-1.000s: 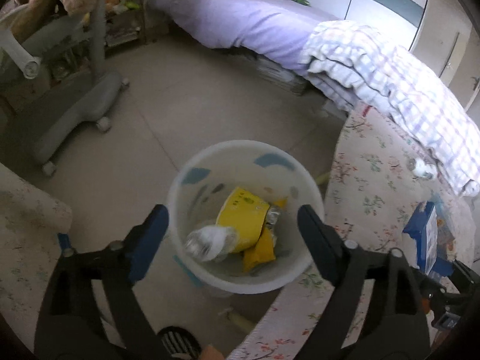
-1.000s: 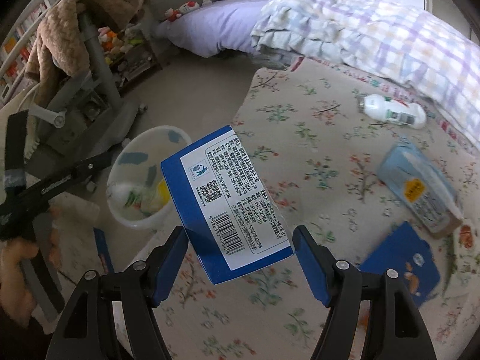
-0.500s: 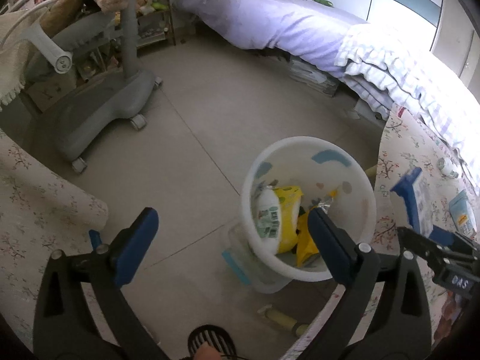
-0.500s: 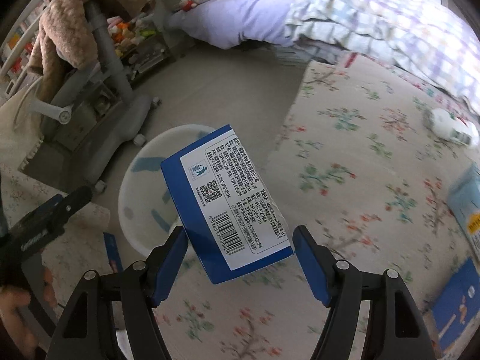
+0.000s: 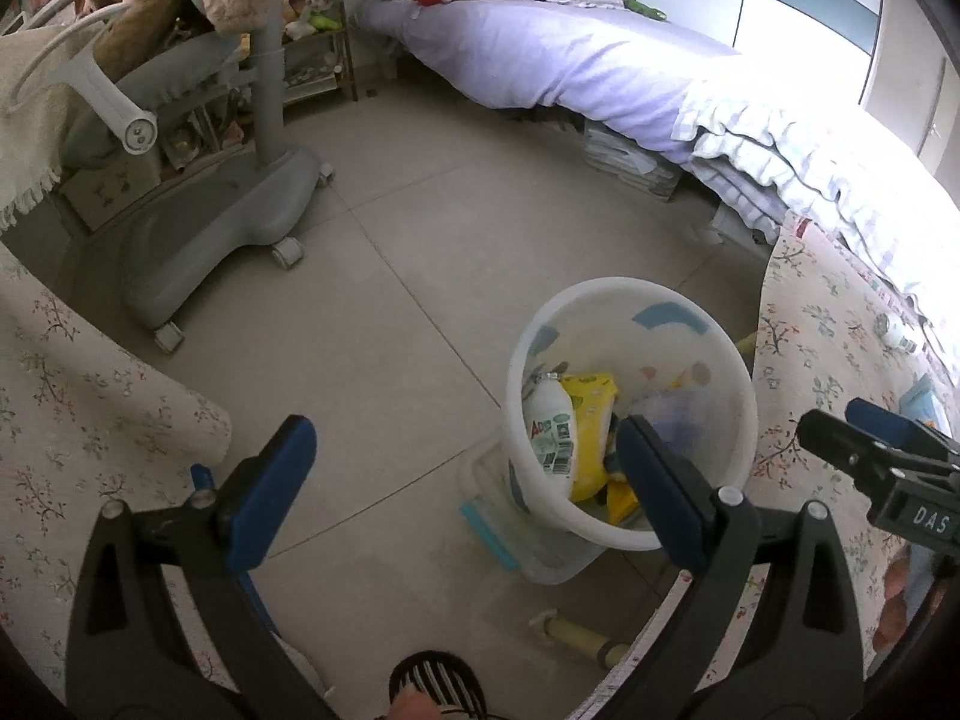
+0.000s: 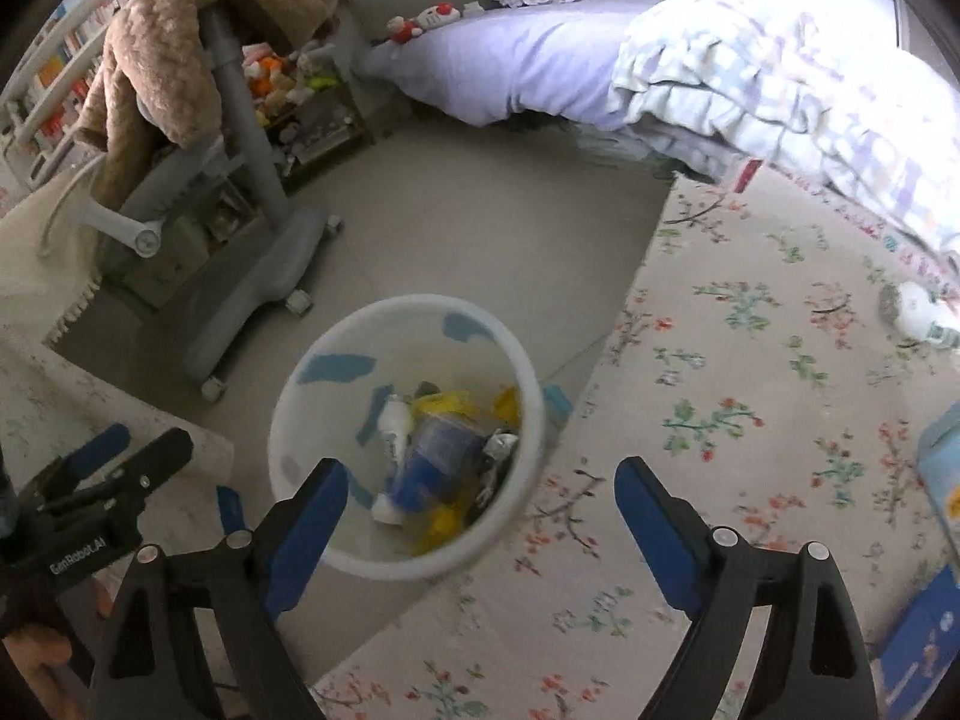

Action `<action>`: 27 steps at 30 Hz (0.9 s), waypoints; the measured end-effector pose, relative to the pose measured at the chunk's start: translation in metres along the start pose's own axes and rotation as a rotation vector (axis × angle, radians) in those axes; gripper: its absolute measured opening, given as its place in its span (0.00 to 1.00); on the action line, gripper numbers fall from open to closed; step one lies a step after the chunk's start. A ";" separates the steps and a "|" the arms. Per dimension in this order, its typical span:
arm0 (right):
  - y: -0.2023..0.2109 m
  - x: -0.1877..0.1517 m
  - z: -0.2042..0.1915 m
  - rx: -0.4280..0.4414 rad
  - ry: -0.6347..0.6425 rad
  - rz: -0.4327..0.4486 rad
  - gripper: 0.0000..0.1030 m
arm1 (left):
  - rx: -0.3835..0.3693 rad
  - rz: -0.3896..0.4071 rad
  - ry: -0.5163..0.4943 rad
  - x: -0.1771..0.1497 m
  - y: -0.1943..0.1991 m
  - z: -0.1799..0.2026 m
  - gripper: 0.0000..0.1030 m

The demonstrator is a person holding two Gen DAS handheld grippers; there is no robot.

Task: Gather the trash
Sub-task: 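Open the left tool over the wastebasket while the right tool releases the blue box into it, then grasp the blue nut-printed box on the bed with the right tool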

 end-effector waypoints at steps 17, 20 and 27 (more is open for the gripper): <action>0.090 -0.052 0.106 -0.162 -0.034 -0.027 0.89 | -0.097 -0.065 -0.113 -0.020 0.016 0.069 0.99; 0.108 -0.064 0.135 -0.198 -0.056 -0.035 0.89 | -0.113 -0.084 -0.092 -0.024 0.018 0.081 0.99; 0.129 -0.086 0.189 -0.255 -0.087 -0.095 0.89 | -0.181 -0.155 -0.067 -0.037 0.019 0.111 0.99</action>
Point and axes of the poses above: each gripper's, at about its wrist camera, not at the fingertips, and y roughly against the way its jaws point, z to its right, x to its top, the point moved 8 cm from there along -y, roughly the way its jaws point, and after that the axes turned 1 degree about -z, right-handed, at the moved point
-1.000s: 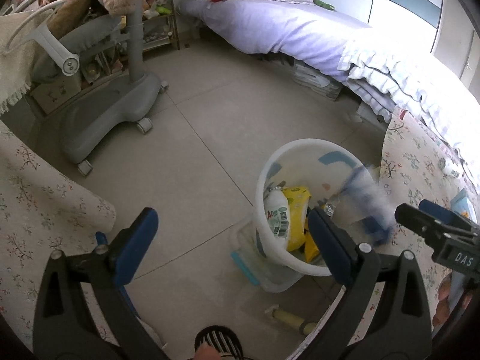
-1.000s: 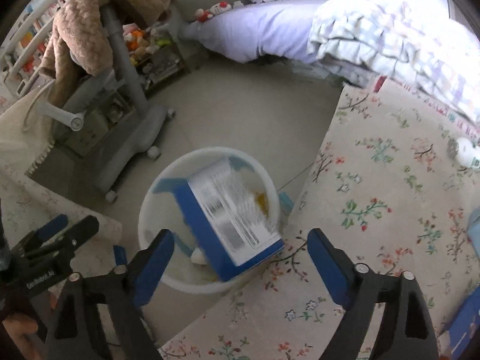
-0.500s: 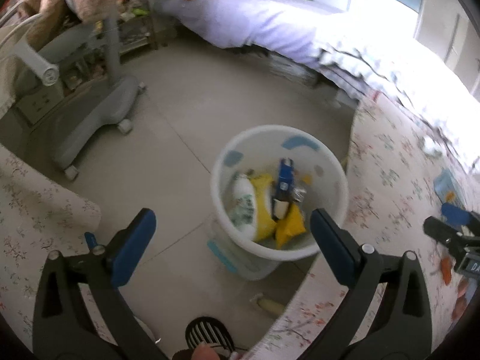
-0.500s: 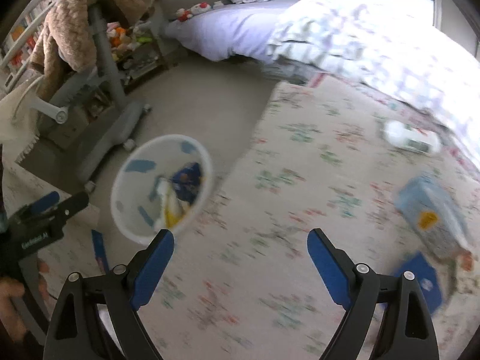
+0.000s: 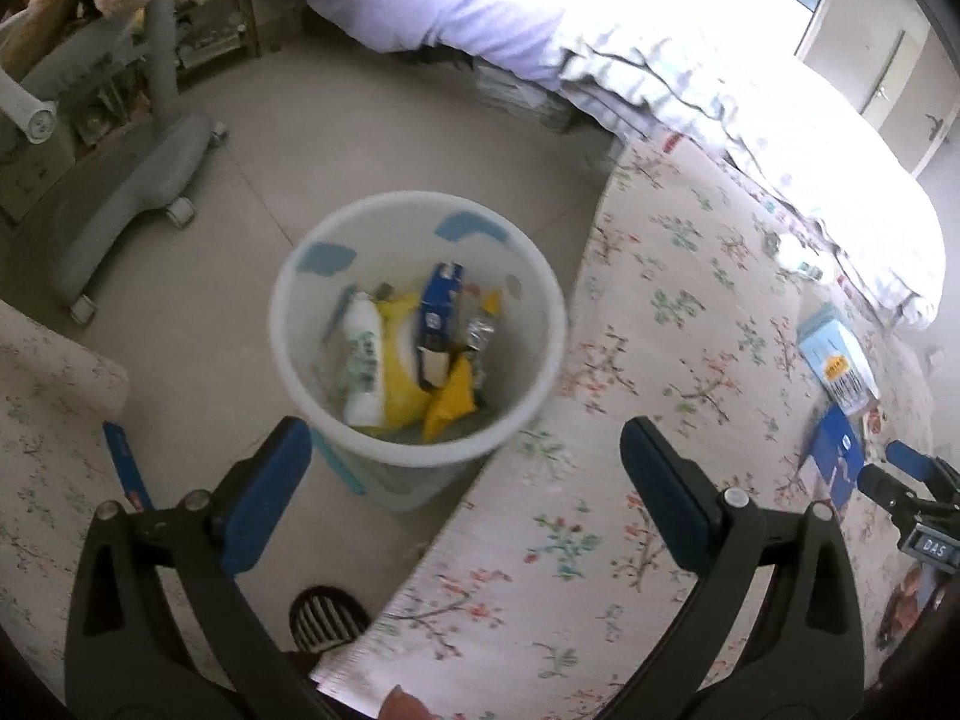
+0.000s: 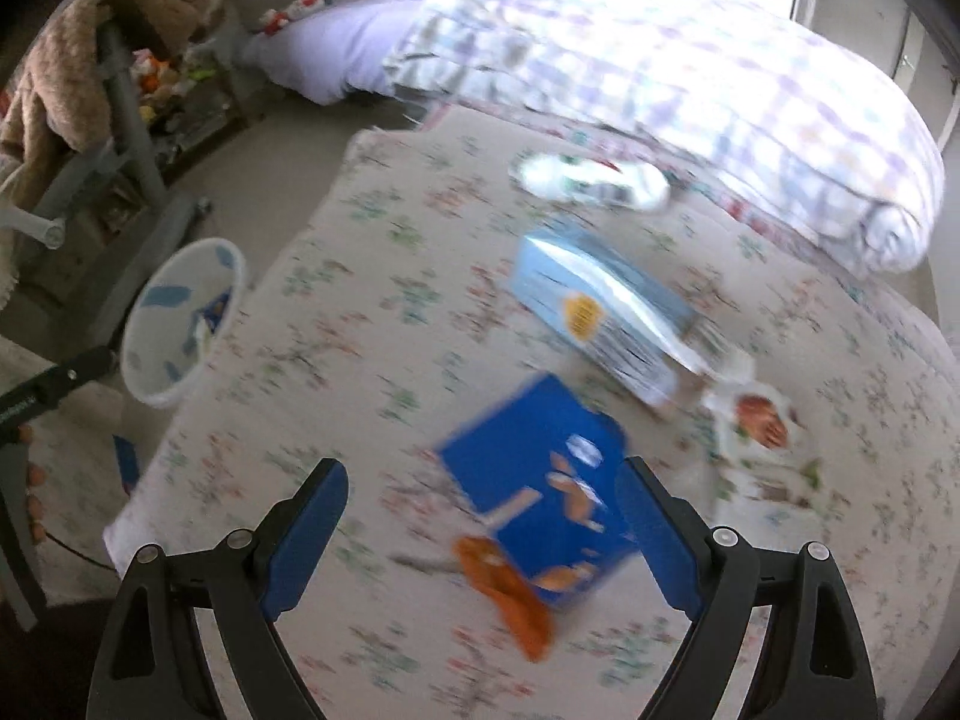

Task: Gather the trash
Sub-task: 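Grasp the blue nut-printed box on the bed with the right tool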

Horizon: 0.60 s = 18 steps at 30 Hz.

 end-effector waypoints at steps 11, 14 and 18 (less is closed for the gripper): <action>-0.029 -0.009 0.030 -0.006 0.018 -0.078 0.89 | -0.046 -0.026 -0.029 -0.004 -0.007 0.033 0.99; -0.040 -0.007 0.023 0.020 0.026 -0.105 0.89 | -0.052 -0.022 -0.045 -0.002 -0.008 0.042 0.99; -0.056 -0.007 0.015 0.009 0.065 -0.134 0.89 | -0.060 -0.010 -0.063 -0.001 -0.008 0.051 0.99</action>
Point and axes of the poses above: each gripper's, at about its wrist camera, not at the fingertips, and y roughly against the way its jaws point, z to its right, x to its top, the point moved 8 cm from there along -y, roughly the way its jaws point, and after that the axes turned 1 degree about -z, right-handed, at the moved point
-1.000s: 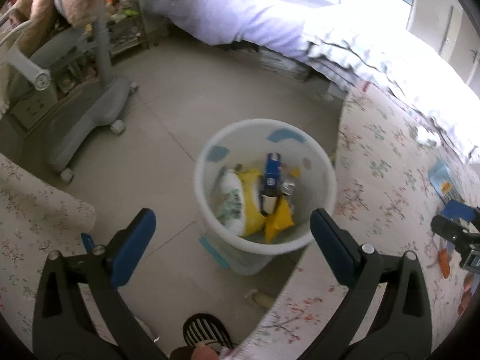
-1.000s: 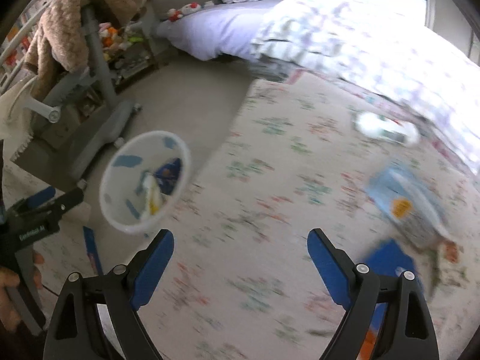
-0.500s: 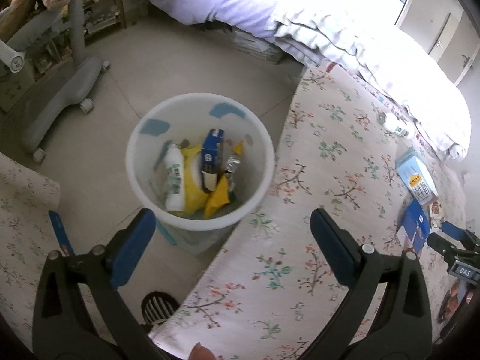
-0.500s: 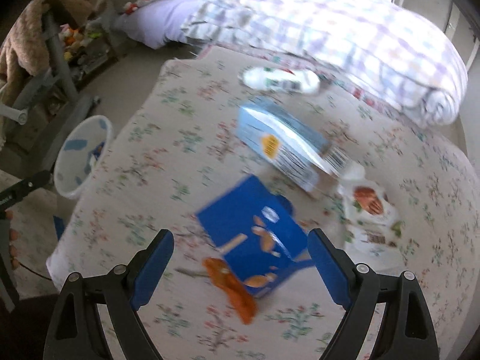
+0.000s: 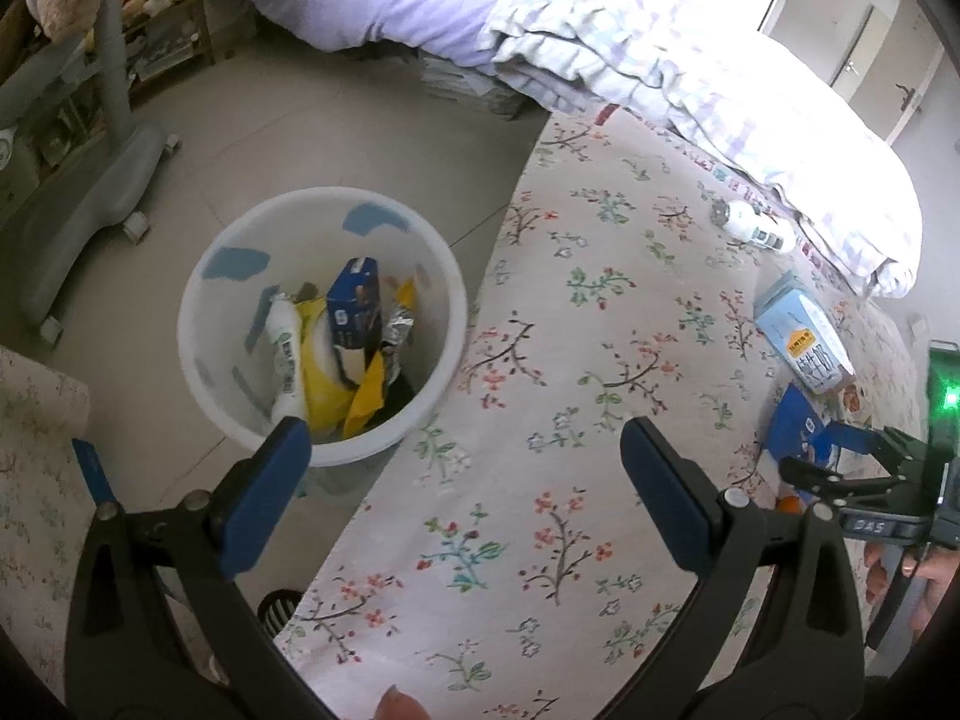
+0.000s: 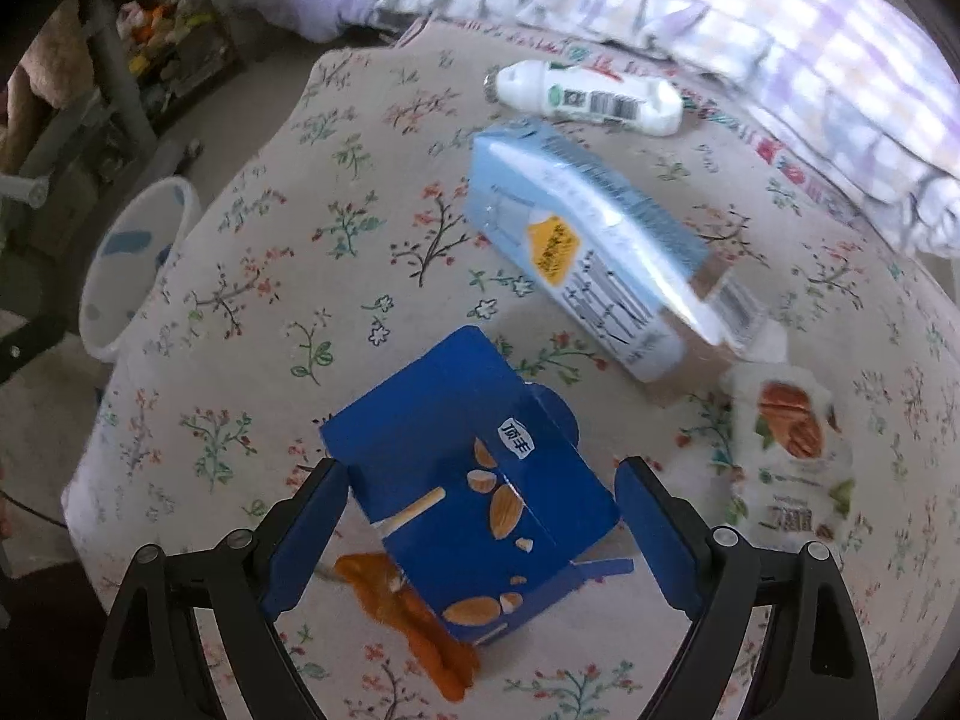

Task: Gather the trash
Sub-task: 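Grasp the blue nut-printed box on the bed with the right tool, then grasp the orange strip with the left tool while the right tool holds the blue box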

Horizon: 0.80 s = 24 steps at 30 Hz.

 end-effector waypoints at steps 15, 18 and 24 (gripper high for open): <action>-0.014 -0.017 -0.028 -0.067 0.132 -0.035 0.89 | -0.033 0.002 -0.043 -0.003 0.000 0.023 0.99; -0.014 -0.019 -0.029 -0.059 0.099 -0.040 0.79 | -0.057 0.007 -0.048 -0.003 0.003 0.028 0.99; 0.003 -0.018 -0.021 -0.014 0.017 0.010 0.62 | -0.073 0.027 -0.099 -0.003 0.010 0.045 0.99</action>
Point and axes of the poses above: each gripper's, at about its wrist camera, not at the fingertips, and y roughly against the way its jaws point, z to its right, x to its top, the point moved 8 cm from there along -y, roughly the way its jaws point, and after that the axes turned 1 degree about -z, right-handed, at the moved point
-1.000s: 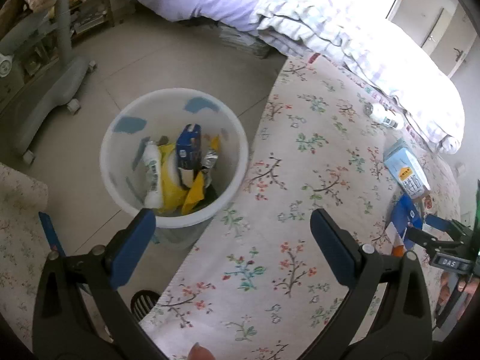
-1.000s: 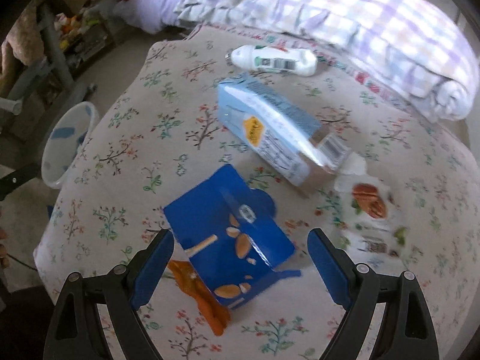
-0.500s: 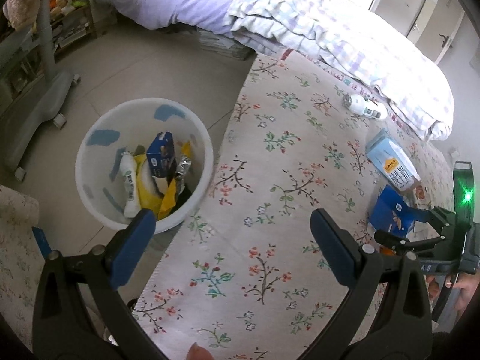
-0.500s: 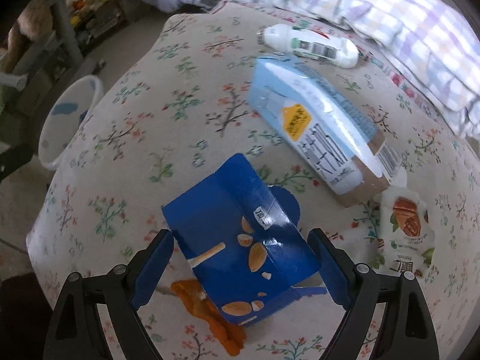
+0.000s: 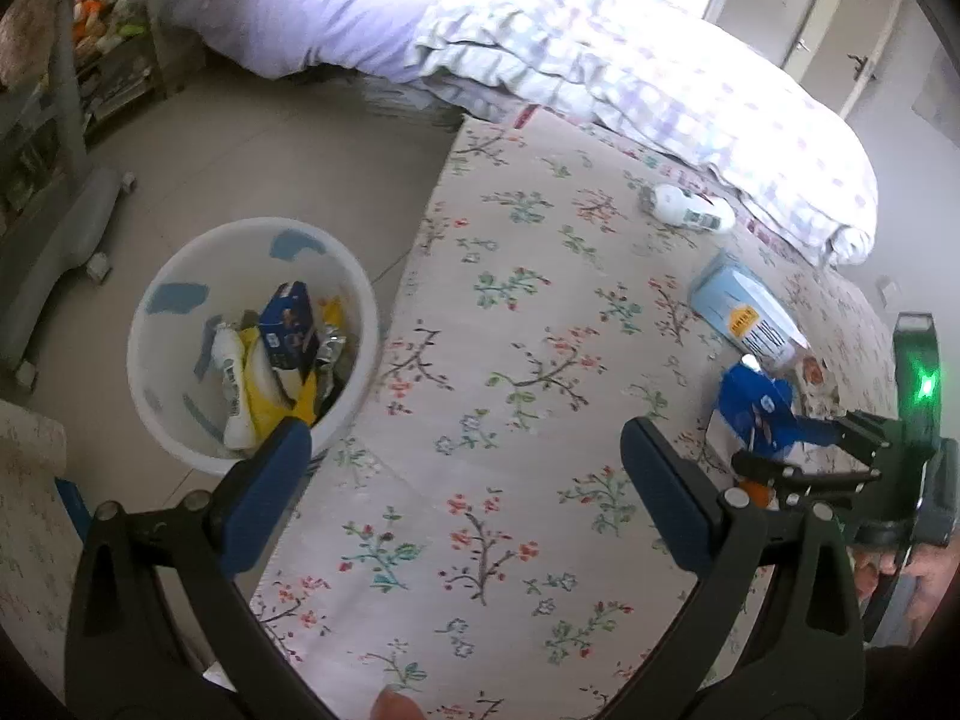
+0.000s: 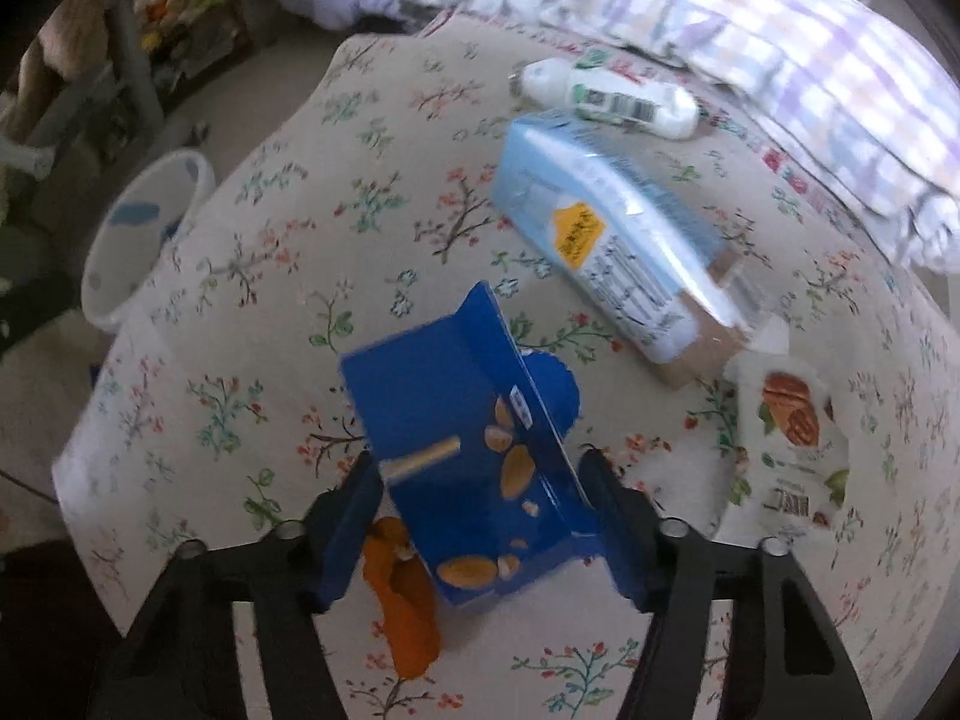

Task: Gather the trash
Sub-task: 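Grasp the orange strip with the left tool while the right tool holds the blue box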

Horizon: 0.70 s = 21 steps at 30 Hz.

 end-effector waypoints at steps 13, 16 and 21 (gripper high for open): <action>0.063 -0.014 0.053 0.106 -0.264 0.140 0.56 | -0.074 -0.132 -0.125 -0.029 -0.017 0.065 0.99; 0.071 -0.023 0.074 0.092 -0.294 0.144 0.56 | -0.090 -0.168 -0.146 -0.041 -0.022 0.087 0.99; 0.080 -0.039 0.097 0.065 -0.325 0.145 0.56 | -0.103 -0.188 -0.217 -0.055 -0.027 0.125 0.99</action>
Point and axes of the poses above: each gripper's, at about its wrist camera, not at the fingertips, and y roughly against the way its jaws point, z to its right, x to its top, the point moved 8 cm from there along -y, roughly the way its jaws point, and after that the axes turned 1 degree about -z, right-handed, at the moved point
